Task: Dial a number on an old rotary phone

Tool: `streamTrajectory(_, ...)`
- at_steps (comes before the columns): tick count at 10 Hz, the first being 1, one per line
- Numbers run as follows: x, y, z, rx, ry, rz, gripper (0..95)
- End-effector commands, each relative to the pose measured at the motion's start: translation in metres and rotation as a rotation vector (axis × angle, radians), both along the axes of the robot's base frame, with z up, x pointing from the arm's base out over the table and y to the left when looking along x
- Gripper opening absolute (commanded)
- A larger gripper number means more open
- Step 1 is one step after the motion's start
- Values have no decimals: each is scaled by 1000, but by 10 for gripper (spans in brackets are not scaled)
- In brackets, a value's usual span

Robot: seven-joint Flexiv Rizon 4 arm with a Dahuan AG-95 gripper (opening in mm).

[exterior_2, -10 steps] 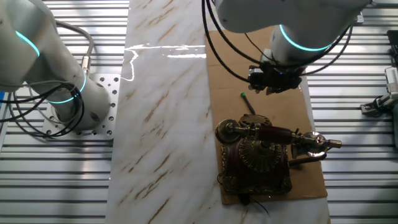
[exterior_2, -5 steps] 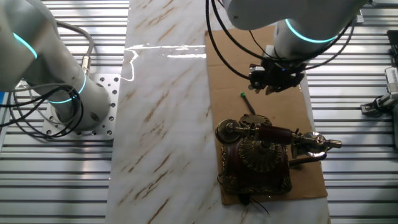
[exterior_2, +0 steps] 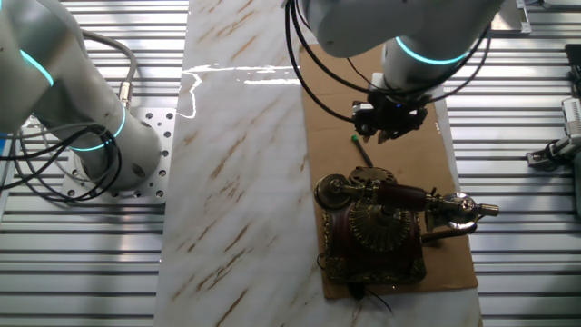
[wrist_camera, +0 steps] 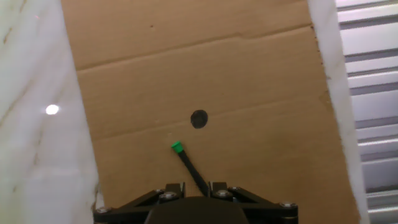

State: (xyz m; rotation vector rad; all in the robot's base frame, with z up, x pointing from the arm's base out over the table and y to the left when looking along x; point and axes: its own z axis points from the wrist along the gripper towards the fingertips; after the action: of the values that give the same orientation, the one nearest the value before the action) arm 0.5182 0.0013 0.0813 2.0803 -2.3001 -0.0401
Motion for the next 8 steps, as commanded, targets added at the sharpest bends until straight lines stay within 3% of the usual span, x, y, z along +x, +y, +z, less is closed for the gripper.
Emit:
streamTrajectory(1,-6,1,-13,-9,-7,11,190)
streamTrajectory(8,-2,7,-27,-26,-11,56,190)
